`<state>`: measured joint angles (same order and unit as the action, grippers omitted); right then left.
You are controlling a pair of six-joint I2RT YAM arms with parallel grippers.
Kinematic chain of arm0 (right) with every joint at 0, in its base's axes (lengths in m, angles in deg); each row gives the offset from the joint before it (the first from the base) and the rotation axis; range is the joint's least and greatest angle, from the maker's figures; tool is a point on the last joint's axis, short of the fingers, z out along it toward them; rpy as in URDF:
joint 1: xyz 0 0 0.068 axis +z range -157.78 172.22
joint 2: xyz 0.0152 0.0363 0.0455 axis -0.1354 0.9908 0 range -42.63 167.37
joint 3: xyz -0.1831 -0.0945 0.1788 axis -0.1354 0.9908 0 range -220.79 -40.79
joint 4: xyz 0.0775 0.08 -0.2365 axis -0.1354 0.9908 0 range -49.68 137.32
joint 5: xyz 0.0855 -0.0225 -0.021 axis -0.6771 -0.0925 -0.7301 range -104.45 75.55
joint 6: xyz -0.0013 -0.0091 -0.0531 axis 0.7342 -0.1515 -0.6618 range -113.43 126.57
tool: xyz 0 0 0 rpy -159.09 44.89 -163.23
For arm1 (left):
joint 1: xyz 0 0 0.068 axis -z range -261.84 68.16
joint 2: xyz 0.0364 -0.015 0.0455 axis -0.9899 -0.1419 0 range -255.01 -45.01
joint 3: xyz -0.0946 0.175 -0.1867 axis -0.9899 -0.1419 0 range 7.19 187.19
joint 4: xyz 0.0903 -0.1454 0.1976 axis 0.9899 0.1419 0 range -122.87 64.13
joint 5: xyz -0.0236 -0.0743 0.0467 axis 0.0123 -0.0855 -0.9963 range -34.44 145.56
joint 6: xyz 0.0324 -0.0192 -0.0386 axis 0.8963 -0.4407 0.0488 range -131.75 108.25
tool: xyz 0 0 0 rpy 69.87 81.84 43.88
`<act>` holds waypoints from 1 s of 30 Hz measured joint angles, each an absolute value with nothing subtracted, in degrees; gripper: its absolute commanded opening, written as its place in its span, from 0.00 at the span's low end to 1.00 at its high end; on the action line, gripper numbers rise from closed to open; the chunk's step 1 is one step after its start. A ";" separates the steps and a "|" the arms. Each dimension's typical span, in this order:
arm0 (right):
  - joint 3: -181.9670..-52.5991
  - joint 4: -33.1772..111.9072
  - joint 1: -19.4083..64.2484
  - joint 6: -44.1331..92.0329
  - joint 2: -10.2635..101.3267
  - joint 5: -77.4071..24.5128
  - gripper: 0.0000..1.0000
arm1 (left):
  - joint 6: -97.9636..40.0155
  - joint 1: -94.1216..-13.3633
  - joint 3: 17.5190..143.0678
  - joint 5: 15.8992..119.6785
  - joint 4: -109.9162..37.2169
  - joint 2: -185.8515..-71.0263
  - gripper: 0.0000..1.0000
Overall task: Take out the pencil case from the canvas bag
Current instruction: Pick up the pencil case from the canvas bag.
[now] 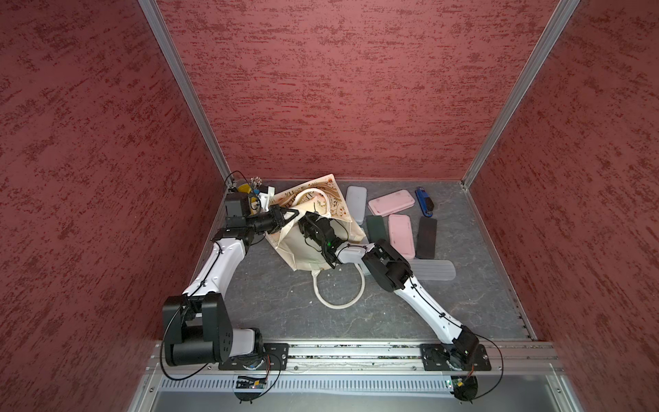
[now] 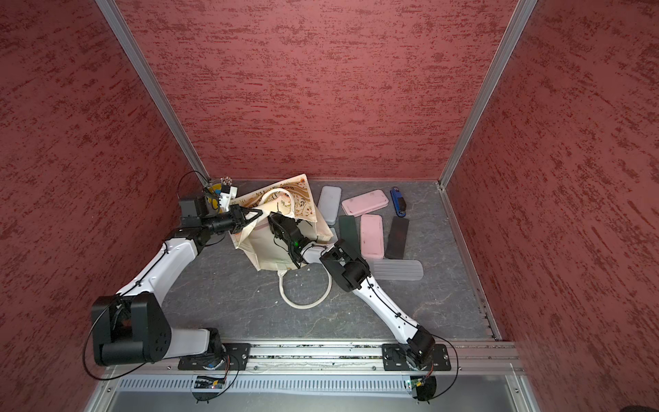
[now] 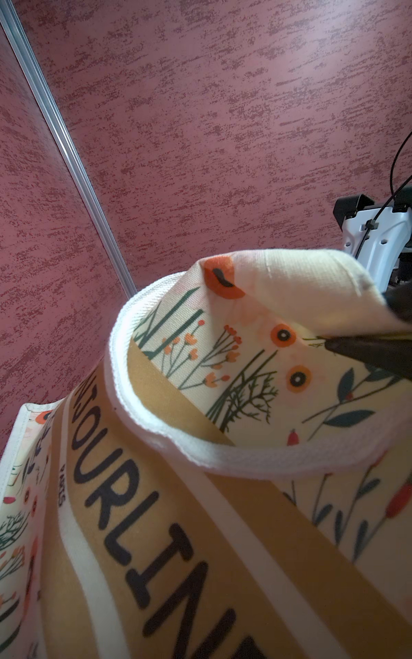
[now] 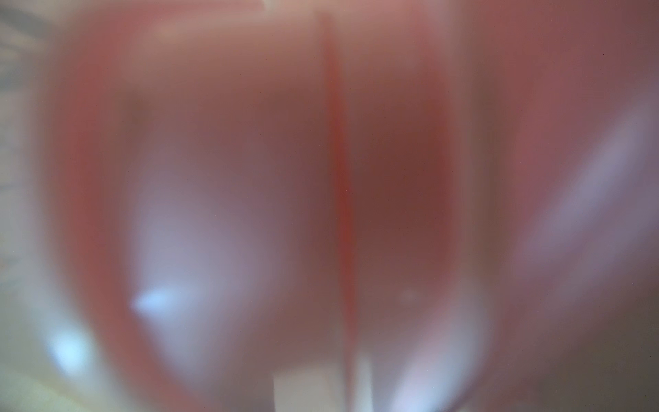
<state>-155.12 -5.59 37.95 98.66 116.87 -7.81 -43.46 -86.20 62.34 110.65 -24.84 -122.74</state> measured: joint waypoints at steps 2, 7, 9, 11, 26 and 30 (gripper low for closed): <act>-154.11 -6.93 37.93 98.48 116.82 -7.81 0.32 | -43.46 -86.20 62.34 110.67 -24.81 -122.74 0.04; -149.61 -9.24 37.87 97.52 114.77 -7.81 0.24 | -43.46 -86.18 62.34 110.78 -24.81 -122.74 0.04; -147.73 -9.35 37.84 97.37 113.50 -7.84 0.22 | -43.46 -86.16 62.34 110.78 -24.81 -122.74 0.03; -146.00 -9.42 37.84 97.15 112.39 -7.86 0.20 | -43.46 -86.16 62.34 110.82 -24.81 -122.74 0.04; -136.43 -10.80 37.87 96.10 106.33 -8.82 0.17 | -43.46 -86.05 62.34 111.96 -24.79 -122.74 0.03; -135.51 -10.64 38.15 96.12 105.48 -9.32 0.18 | -43.46 -86.05 62.34 112.07 -24.79 -122.74 0.03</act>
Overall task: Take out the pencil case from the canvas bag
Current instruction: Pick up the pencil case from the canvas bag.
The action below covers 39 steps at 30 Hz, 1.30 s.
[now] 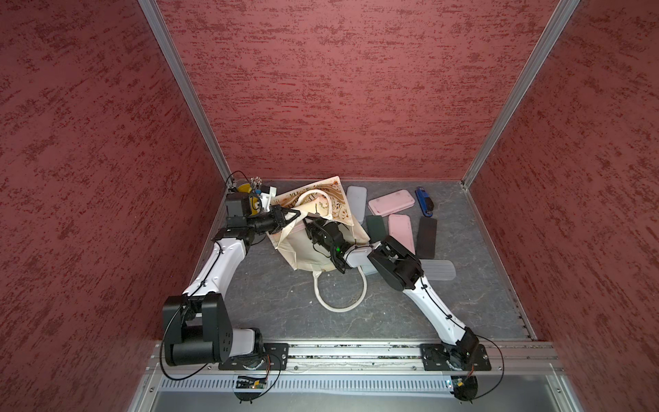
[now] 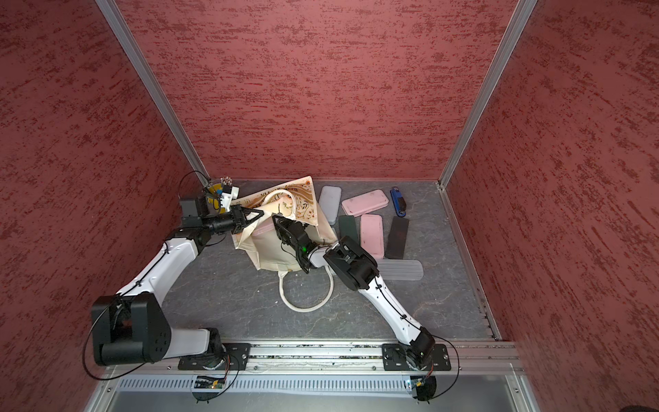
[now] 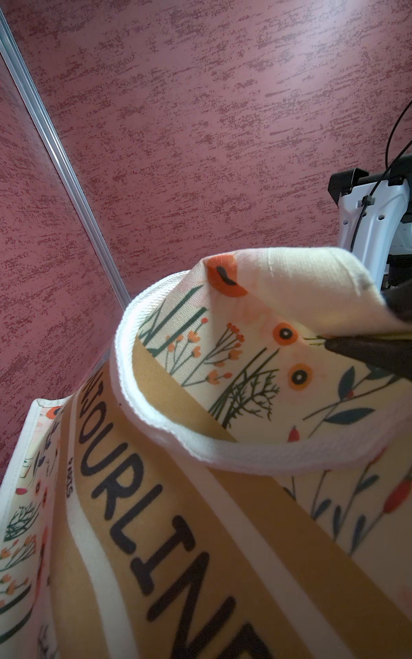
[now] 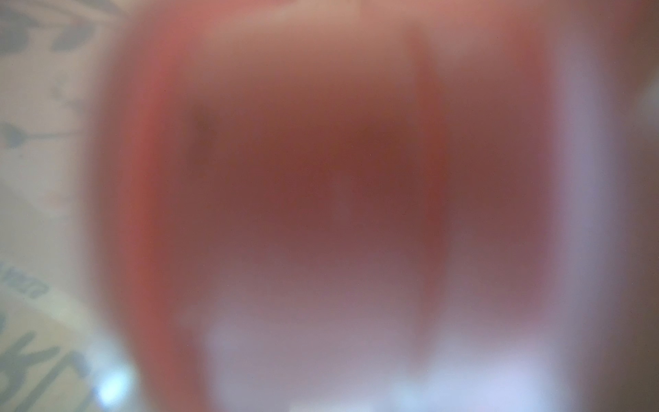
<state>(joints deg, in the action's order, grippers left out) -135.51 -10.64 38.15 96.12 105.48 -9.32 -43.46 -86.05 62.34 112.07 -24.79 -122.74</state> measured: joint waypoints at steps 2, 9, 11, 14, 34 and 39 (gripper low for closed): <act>-135.47 -10.60 38.41 96.15 105.35 -9.67 0.17 | -43.46 -86.05 62.34 112.07 -24.79 -122.74 0.03; -133.52 -10.40 39.46 96.15 103.51 -10.42 0.18 | -43.46 -86.03 62.34 112.01 -24.79 -122.72 0.03; -132.60 -10.42 39.66 96.12 102.70 -10.42 0.17 | -43.46 -86.03 62.32 111.85 -24.81 -122.72 0.03; -131.38 -10.47 39.83 96.10 101.48 -10.42 0.17 | -43.46 -86.05 62.32 111.48 -24.81 -122.72 0.03; -119.73 -10.36 42.72 95.62 91.10 -7.86 0.16 | -43.46 -86.05 62.32 110.85 -24.81 -122.63 0.03; -116.25 -11.06 43.16 95.38 88.45 -7.95 0.16 | -43.46 -86.05 62.32 110.80 -24.81 -122.63 0.03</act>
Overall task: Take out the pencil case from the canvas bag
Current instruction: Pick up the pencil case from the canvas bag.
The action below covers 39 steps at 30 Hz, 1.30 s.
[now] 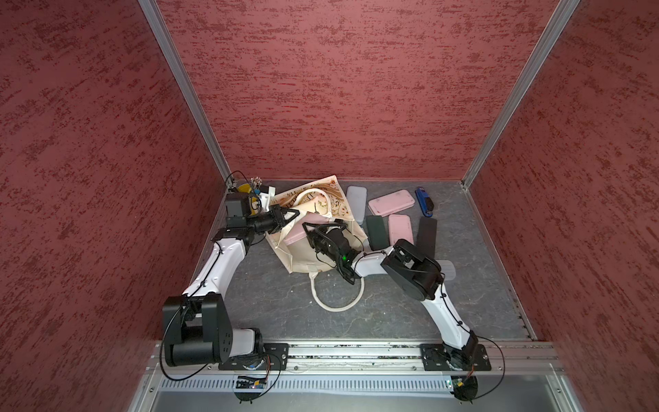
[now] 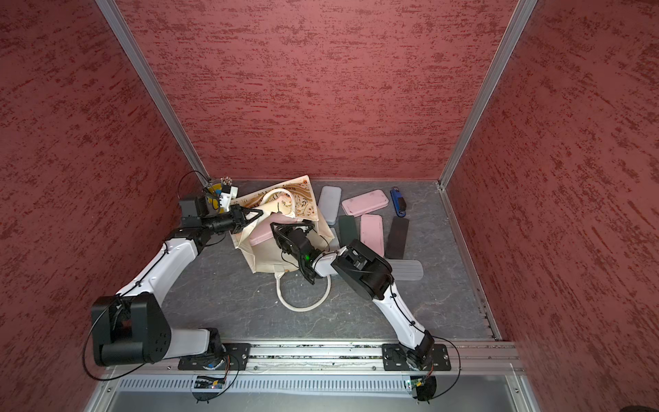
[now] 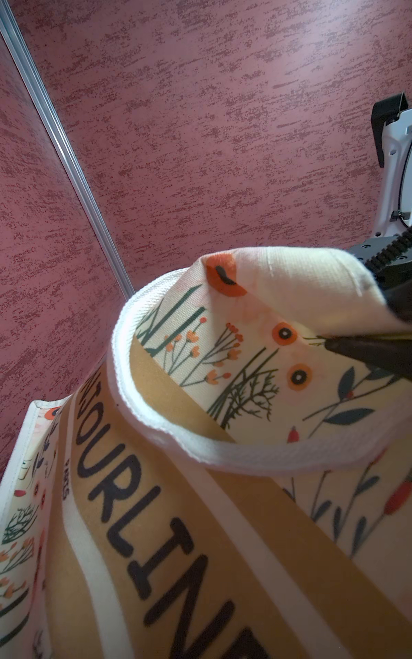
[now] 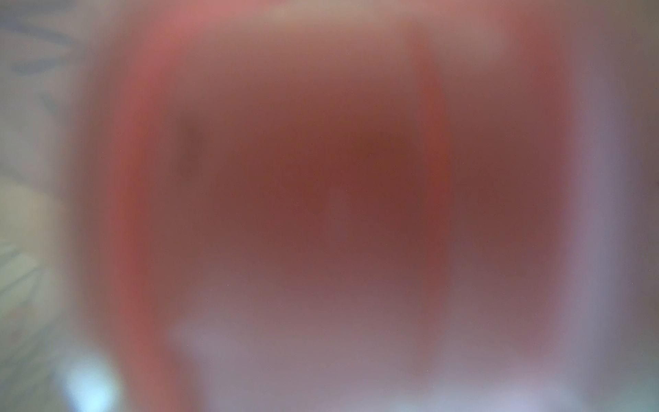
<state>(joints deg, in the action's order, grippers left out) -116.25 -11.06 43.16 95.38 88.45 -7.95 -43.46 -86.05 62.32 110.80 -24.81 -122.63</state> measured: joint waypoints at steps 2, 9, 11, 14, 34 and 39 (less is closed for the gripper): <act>-115.10 -11.32 43.33 94.92 87.51 -8.12 0.16 | -43.46 -86.05 62.32 110.80 -24.81 -122.63 0.03; -110.02 -12.15 44.12 91.40 83.01 -9.15 0.16 | -43.46 -86.01 62.32 110.82 -24.81 -122.63 0.03; -107.99 -12.57 44.42 90.38 81.33 -9.48 0.16 | -43.46 -86.01 62.32 110.85 -24.81 -122.63 0.03; -104.74 -12.92 44.82 88.52 78.44 -10.00 0.16 | -43.46 -86.01 62.32 110.87 -24.81 -122.63 0.03; -90.92 -17.33 45.25 75.25 66.40 -18.15 0.14 | -43.46 -86.01 62.32 110.82 -24.81 -122.63 0.03; -87.86 -16.48 45.25 70.46 62.01 -20.36 0.14 | -43.46 -86.01 62.32 110.82 -24.81 -122.63 0.03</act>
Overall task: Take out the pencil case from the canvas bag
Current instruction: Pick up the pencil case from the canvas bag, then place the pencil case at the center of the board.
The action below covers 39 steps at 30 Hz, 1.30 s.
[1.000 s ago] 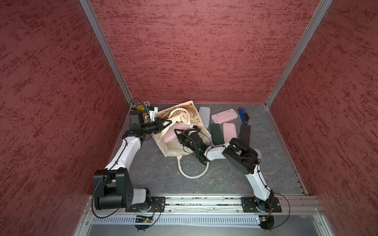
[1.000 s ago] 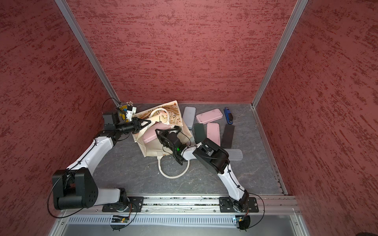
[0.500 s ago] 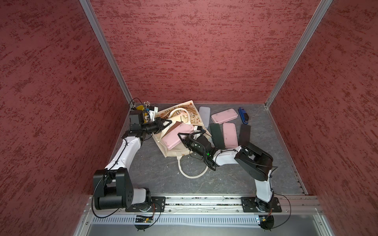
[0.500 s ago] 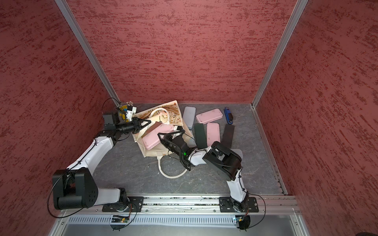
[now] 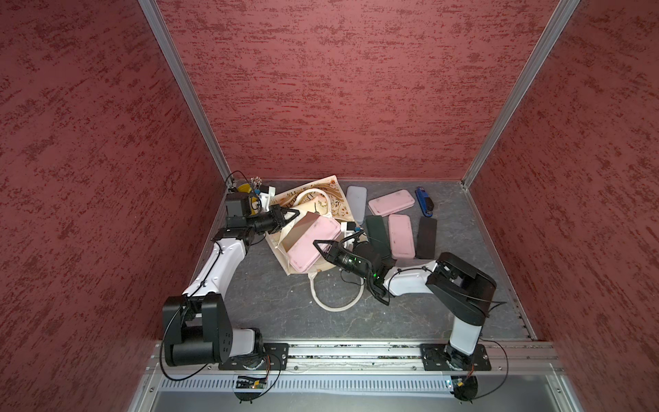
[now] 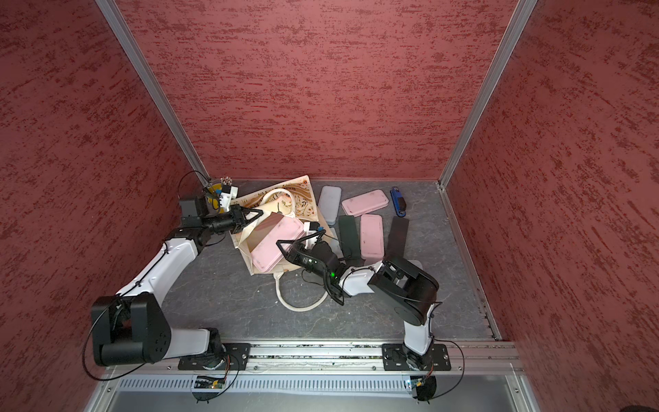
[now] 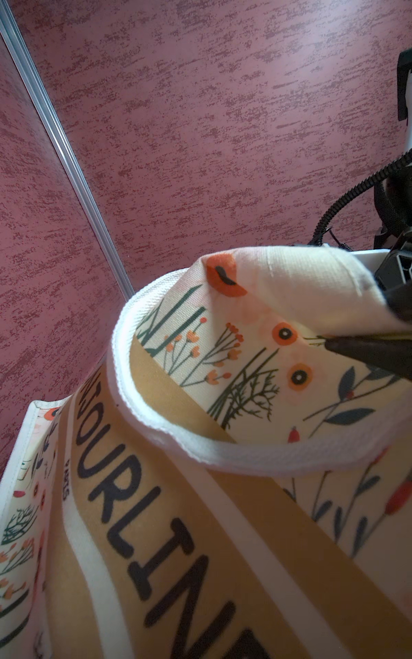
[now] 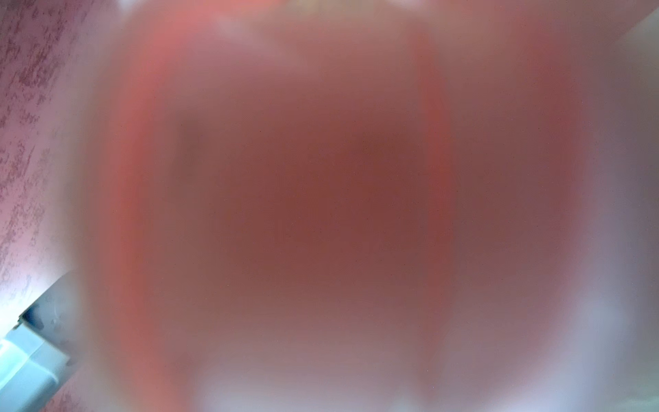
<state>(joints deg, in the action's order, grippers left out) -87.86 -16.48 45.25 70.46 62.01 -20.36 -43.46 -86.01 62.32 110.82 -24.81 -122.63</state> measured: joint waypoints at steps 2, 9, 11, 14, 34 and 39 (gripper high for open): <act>-87.34 -15.78 45.25 67.97 60.24 -21.80 0.14 | -43.48 -86.01 62.32 110.85 -24.90 -122.63 0.03; -82.99 -18.03 45.28 61.77 56.06 -27.38 0.07 | -43.46 -85.98 62.30 110.78 -24.97 -122.63 0.03; -81.50 -19.45 45.28 60.56 54.97 -28.53 0.06 | -43.46 -85.92 62.30 110.78 -24.94 -122.63 0.03; -80.10 -20.81 45.30 58.66 53.29 -29.80 0.04 | -43.46 -85.90 62.30 110.76 -24.94 -122.63 0.03; -76.58 -17.07 45.25 47.01 39.04 -23.18 0.00 | -43.46 -85.90 62.30 110.76 -24.94 -122.63 0.03; -75.69 -14.69 44.93 44.02 34.12 -18.59 0.00 | -43.46 -85.90 62.30 110.76 -24.94 -122.63 0.03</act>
<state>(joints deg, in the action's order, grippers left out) -75.69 -14.69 44.93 44.02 34.12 -18.59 -43.46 -85.90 62.30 110.76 -24.94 -122.63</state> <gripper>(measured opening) 0.314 0.090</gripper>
